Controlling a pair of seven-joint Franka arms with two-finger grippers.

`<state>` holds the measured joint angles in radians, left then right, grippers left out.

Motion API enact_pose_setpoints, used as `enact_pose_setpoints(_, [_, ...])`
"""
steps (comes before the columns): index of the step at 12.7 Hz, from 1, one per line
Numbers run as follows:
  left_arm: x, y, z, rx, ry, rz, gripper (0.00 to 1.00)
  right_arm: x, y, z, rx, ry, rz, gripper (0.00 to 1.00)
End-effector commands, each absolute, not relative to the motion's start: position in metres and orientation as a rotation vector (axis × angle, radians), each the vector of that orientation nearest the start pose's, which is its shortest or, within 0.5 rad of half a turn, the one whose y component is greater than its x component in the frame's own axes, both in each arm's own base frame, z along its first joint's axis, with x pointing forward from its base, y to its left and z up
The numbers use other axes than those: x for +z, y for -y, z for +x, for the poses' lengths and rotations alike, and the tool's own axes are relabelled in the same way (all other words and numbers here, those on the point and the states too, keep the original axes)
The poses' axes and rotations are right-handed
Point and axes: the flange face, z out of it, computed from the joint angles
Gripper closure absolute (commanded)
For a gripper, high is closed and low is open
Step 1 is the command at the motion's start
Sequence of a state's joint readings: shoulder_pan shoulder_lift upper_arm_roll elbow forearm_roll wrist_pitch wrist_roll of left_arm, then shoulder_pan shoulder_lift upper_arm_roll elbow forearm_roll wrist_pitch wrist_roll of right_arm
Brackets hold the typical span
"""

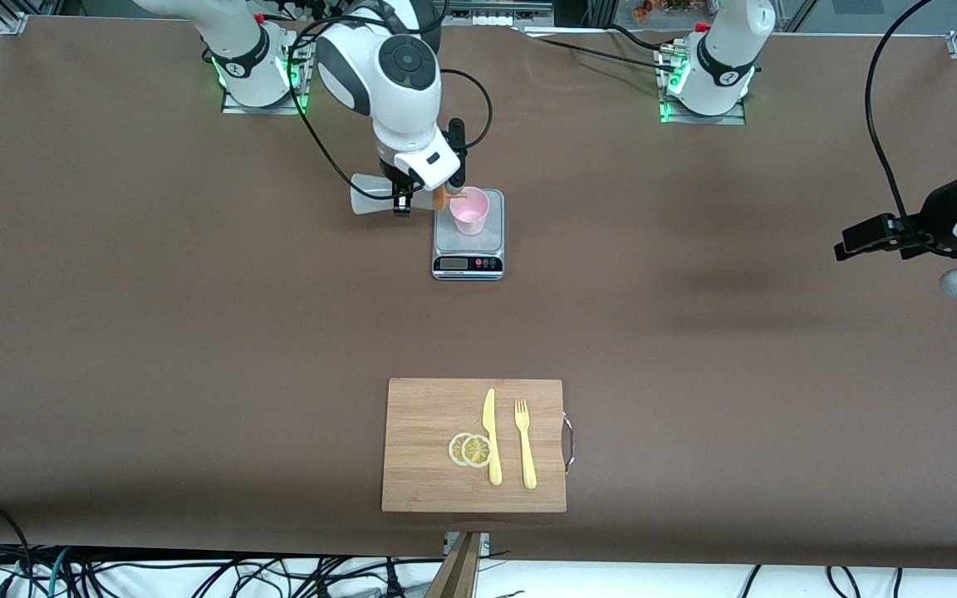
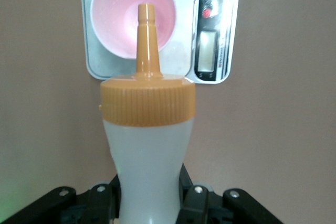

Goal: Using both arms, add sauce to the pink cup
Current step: 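Carry the bottle back and set it down with the right gripper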

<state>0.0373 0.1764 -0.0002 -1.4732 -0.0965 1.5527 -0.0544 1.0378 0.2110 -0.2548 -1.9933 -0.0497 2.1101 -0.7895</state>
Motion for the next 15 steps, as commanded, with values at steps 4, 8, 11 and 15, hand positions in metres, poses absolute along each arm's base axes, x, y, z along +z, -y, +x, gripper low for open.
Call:
enact_pose_setpoints(4, [0.573, -0.012, 0.605, 0.160, 0.109, -3.204, 0.00, 0.385, -0.356, 0.431, 0.102, -2.344, 2.243, 0.82])
enact_pose_setpoints(8, [0.574, -0.012, 0.605, 0.158, 0.109, -3.204, 0.00, 0.403, -0.287, 0.476, 0.285, -2.477, 2.393, 0.82])
enact_pose_setpoints(11, [0.573, -0.012, 0.606, 0.160, 0.109, -3.206, 0.00, 0.398, -0.241, 0.498, 0.429, -2.541, 2.471, 0.82])
enact_pose_setpoints(15, [0.573, -0.012, 0.606, 0.160, 0.109, -3.206, 0.00, 0.372, -0.182, 0.521, 0.711, -2.644, 2.540, 0.82])
